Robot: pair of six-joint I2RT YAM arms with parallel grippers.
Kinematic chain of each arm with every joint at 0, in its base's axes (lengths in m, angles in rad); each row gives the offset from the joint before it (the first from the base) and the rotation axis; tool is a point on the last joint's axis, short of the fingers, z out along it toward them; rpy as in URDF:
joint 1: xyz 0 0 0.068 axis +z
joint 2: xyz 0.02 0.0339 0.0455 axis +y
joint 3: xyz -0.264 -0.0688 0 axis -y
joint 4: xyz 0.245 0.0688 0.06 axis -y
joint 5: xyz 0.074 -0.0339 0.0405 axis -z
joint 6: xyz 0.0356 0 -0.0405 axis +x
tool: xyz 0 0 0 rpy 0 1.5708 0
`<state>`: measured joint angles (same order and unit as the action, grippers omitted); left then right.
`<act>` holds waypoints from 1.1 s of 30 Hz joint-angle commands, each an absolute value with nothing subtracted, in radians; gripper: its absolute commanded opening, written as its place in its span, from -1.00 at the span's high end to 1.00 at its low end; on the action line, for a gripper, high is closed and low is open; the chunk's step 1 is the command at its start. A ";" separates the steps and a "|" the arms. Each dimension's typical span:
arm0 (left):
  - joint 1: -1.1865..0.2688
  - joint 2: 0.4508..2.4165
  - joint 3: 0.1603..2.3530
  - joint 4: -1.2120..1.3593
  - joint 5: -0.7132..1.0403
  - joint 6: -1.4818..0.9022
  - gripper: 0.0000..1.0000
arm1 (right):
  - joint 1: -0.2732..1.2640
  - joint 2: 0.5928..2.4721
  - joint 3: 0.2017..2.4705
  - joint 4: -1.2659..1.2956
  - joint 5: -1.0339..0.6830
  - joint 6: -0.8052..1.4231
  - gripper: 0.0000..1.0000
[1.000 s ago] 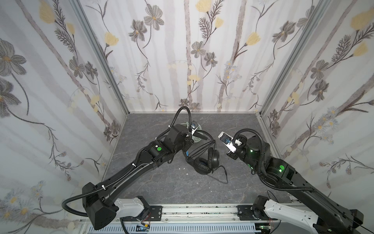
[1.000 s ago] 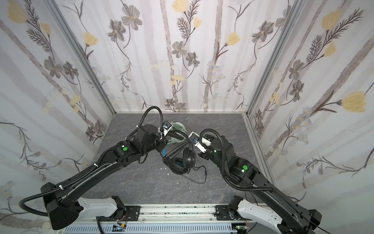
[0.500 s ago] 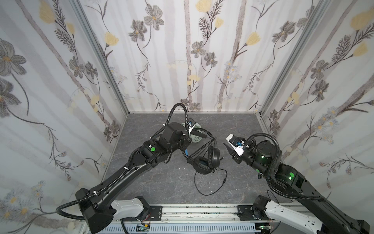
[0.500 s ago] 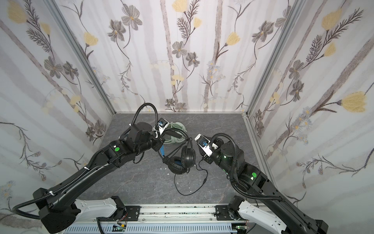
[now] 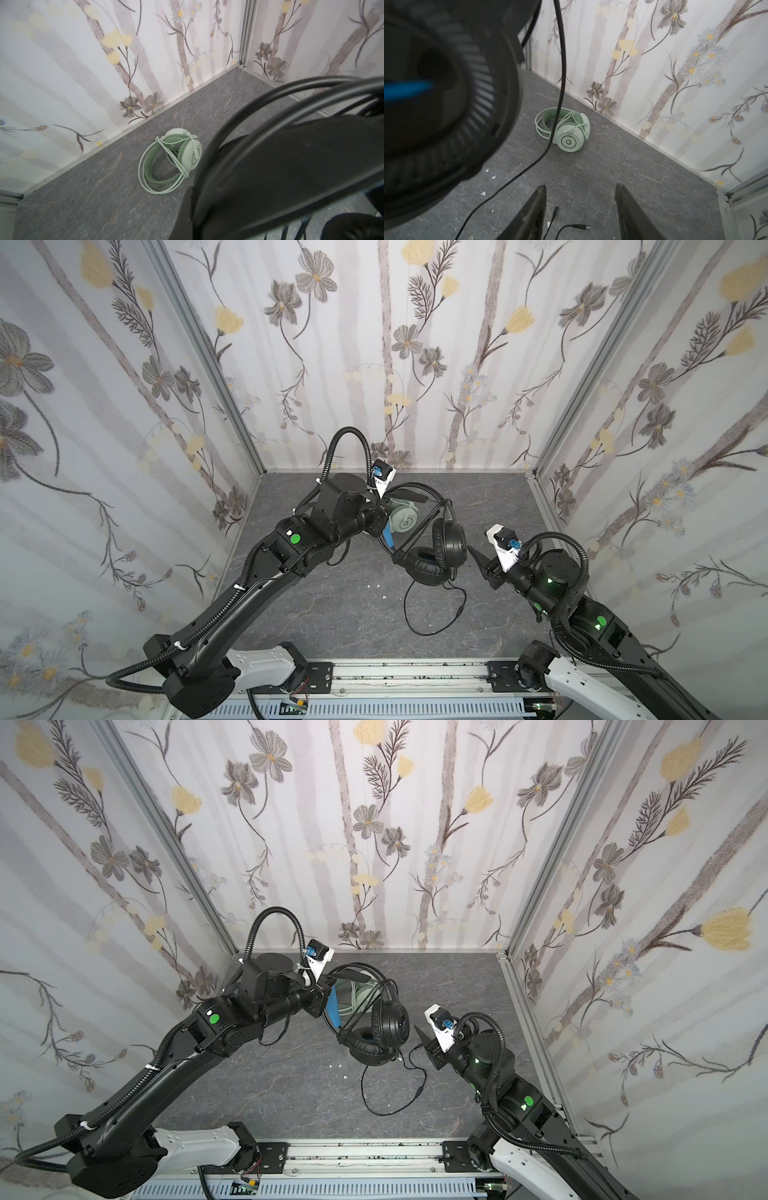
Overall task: Wrap the headphones
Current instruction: 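Raise the headset with the left gripper while the right grasps the cable below it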
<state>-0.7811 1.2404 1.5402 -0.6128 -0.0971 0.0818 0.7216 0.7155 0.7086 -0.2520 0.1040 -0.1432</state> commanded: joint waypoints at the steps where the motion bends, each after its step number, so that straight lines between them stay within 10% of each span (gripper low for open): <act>1: -0.779 1.249 1.598 -0.589 -0.071 -0.006 1.00 | 0.722 0.707 0.643 -0.118 0.041 -0.007 -0.14; 13: -0.779 1.281 1.700 -0.562 -0.068 -0.074 1.00 | 0.713 0.883 0.561 0.156 -0.342 0.116 -0.44; 33: -0.778 1.293 1.743 -0.532 -0.071 -0.102 1.00 | 0.679 1.087 0.519 0.375 -0.516 0.184 -0.40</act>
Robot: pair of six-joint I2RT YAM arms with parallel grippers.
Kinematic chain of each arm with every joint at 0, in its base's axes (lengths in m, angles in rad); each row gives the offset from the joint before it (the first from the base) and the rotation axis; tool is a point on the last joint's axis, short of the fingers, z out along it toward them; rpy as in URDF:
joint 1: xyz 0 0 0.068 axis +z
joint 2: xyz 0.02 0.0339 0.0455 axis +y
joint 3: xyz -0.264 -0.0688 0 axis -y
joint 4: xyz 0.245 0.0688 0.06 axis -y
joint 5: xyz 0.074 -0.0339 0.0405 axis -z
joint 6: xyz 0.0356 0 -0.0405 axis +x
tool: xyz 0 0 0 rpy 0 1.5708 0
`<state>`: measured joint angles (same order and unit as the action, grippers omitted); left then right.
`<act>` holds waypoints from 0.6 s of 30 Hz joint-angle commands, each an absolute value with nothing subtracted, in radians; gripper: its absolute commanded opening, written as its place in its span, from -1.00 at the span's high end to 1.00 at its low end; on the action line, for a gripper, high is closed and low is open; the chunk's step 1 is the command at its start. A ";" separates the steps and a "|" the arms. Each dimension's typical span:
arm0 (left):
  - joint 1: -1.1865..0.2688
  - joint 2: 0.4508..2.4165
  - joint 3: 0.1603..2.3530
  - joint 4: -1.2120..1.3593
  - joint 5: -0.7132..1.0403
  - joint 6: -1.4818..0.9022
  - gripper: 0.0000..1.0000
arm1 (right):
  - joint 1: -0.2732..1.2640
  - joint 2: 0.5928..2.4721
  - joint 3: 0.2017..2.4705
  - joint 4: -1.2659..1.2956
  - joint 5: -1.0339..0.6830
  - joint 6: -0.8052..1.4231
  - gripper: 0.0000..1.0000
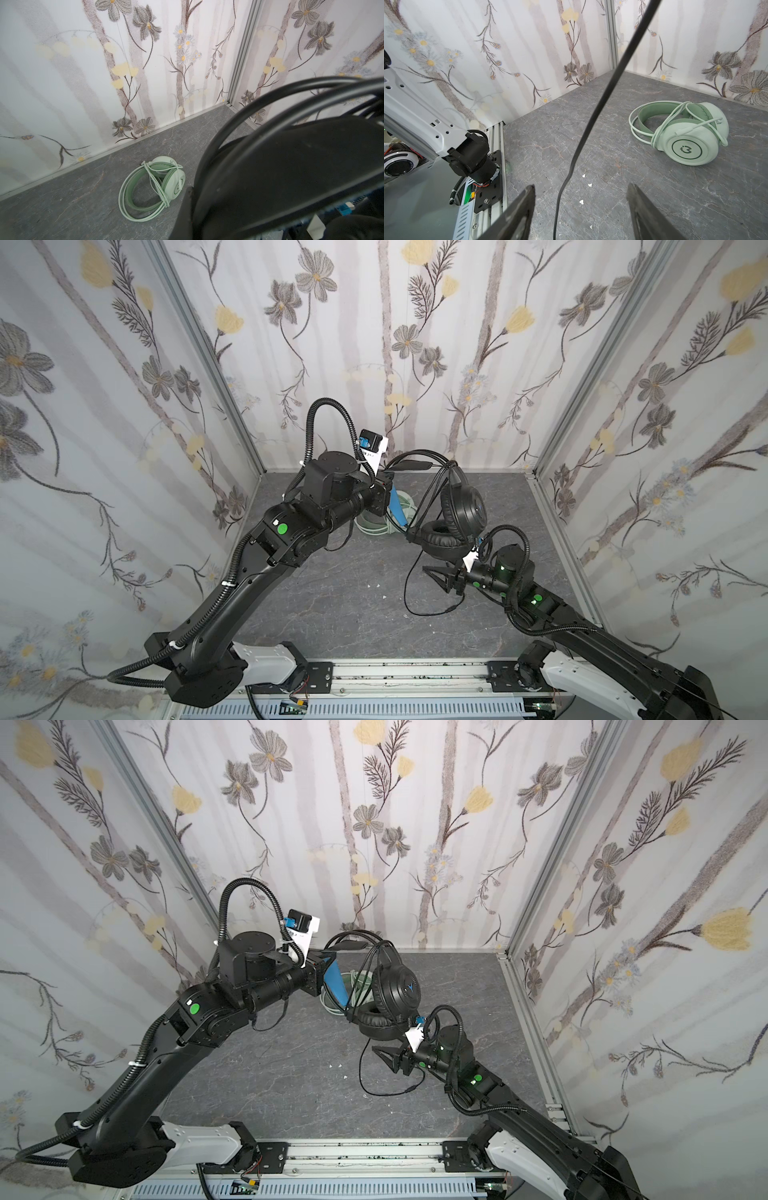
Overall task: Wrap the headphones
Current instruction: 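Raise the headset with the left gripper while the right grasps the cable below it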
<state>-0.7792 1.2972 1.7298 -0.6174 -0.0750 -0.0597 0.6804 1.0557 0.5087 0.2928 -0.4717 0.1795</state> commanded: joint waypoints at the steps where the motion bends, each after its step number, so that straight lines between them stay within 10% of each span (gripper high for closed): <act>1: -0.778 1.293 1.744 -0.531 -0.069 -0.104 1.00 | 0.677 1.104 0.527 0.381 -0.524 0.178 -0.40; 18: -0.780 1.300 1.764 -0.501 -0.053 -0.146 1.00 | 0.658 1.421 0.642 0.477 -0.755 0.181 -0.17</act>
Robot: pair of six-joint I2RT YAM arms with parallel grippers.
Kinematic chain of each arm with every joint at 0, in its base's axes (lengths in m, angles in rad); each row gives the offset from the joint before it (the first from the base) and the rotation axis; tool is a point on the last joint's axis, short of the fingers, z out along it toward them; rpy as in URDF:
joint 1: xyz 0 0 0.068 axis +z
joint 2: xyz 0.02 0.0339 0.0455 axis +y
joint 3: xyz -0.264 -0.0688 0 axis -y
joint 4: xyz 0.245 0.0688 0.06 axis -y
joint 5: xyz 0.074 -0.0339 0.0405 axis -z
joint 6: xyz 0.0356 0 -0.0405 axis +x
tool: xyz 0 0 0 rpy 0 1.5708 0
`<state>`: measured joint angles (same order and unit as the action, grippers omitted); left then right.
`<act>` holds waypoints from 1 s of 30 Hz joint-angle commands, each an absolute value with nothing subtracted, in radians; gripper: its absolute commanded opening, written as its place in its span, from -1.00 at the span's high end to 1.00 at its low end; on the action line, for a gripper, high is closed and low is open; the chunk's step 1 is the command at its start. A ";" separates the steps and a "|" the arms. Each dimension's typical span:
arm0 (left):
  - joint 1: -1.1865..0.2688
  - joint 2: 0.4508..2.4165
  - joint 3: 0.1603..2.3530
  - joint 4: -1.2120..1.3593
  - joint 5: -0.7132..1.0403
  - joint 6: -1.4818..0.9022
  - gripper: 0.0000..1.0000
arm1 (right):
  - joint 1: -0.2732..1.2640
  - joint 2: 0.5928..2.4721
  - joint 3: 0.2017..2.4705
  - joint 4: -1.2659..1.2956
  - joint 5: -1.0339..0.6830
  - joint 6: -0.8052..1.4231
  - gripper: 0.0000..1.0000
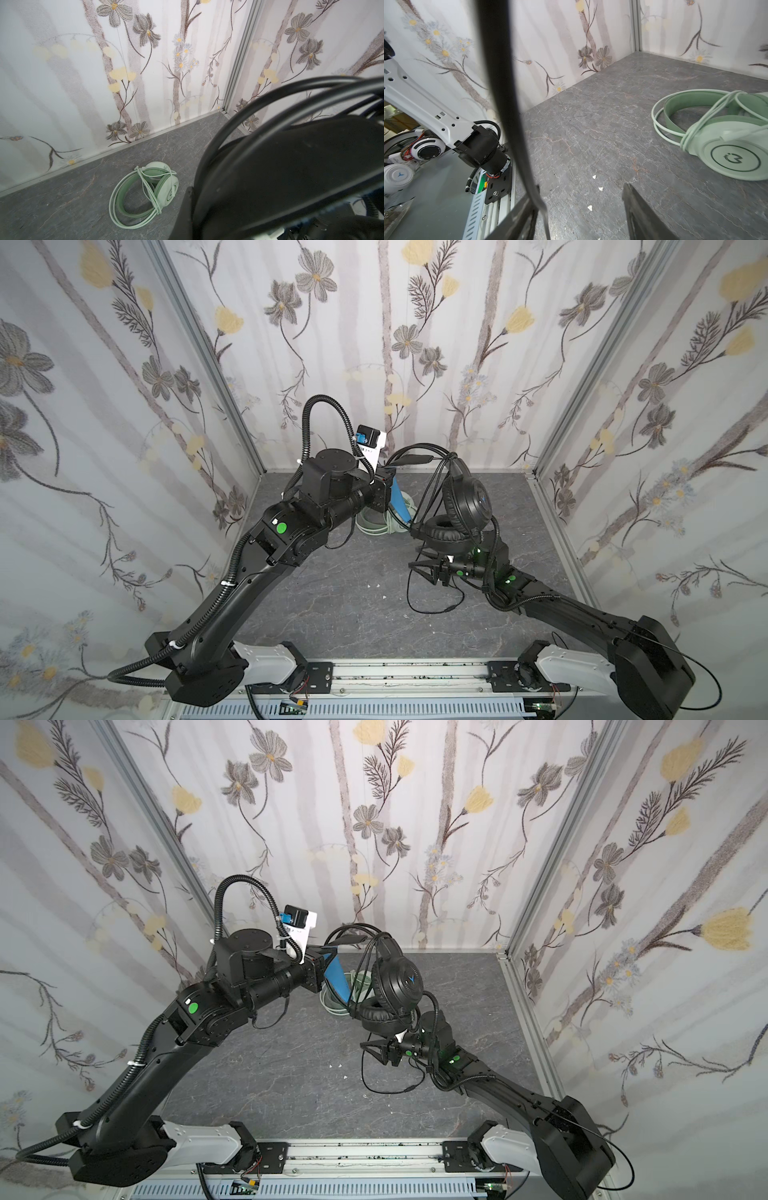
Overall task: Wrap the headphones
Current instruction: 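Pull the black cable down with the right gripper below the raised headset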
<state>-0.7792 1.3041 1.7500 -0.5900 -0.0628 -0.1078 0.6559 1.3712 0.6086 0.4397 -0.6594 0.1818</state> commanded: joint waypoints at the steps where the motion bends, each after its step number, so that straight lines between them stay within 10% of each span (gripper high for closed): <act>1: -0.779 1.301 1.764 -0.503 -0.055 -0.146 1.00 | 0.657 1.437 0.647 0.477 -0.762 0.181 -0.13; 30: -0.774 1.327 1.777 -0.477 -0.049 -0.179 1.00 | 0.665 1.526 0.652 0.637 -0.825 0.281 0.08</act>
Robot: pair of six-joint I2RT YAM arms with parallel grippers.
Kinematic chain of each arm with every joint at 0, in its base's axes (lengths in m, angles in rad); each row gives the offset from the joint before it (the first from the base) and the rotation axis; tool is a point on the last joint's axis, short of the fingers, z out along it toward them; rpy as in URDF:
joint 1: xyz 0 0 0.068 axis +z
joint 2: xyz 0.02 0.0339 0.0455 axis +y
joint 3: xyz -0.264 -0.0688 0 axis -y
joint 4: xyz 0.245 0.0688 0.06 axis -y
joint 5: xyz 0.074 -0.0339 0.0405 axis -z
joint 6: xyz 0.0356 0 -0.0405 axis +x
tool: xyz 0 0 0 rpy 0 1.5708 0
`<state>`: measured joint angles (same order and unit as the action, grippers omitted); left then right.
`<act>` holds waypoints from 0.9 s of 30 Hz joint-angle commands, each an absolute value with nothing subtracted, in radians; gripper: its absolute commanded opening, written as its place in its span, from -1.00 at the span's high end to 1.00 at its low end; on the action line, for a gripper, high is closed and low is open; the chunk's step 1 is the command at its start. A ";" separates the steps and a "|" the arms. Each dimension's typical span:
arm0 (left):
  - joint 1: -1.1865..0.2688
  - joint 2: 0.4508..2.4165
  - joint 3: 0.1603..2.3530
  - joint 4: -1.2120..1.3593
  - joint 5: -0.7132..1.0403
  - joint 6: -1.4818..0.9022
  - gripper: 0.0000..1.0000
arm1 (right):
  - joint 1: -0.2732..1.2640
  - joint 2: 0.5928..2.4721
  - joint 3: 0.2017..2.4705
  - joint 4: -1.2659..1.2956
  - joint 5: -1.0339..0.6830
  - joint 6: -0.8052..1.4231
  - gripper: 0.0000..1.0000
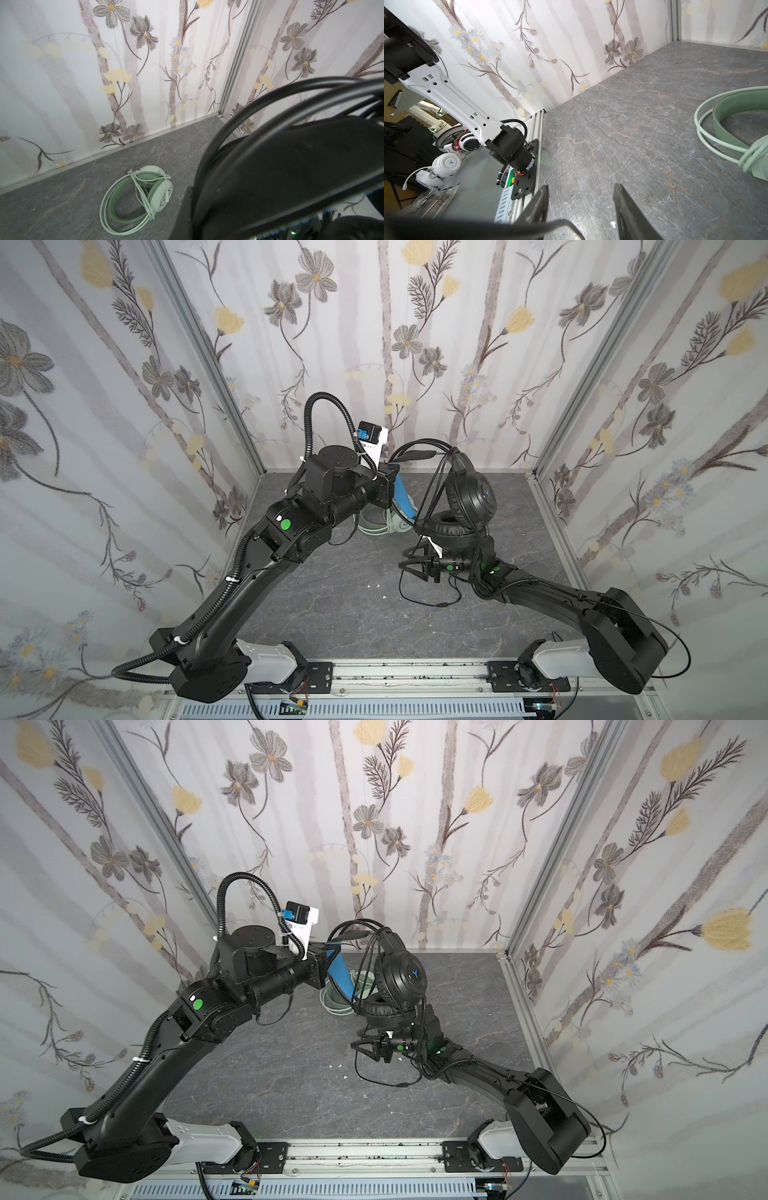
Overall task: Wrap the headphones
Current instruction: 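Pull the black cable down with the right gripper below the raised headset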
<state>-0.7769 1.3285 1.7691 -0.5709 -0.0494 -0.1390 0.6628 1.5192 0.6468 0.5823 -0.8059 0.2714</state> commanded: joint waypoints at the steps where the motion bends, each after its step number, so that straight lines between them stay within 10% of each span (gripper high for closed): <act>1: -0.774 1.326 1.779 -0.476 -0.049 -0.181 1.00 | 0.666 1.529 0.650 0.637 -0.828 0.281 0.14; 9: -0.762 1.332 1.781 -0.475 -0.042 -0.212 1.00 | 0.673 1.528 0.670 0.560 -0.829 0.236 1.00; 27: -0.733 1.337 1.724 -0.307 -0.407 -0.374 1.00 | 0.673 1.419 0.646 0.220 -0.541 0.042 1.00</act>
<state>-0.7357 1.3369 1.7355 -0.5304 -0.3187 -0.2493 0.6727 1.4277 0.6418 0.3019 -0.6075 0.0826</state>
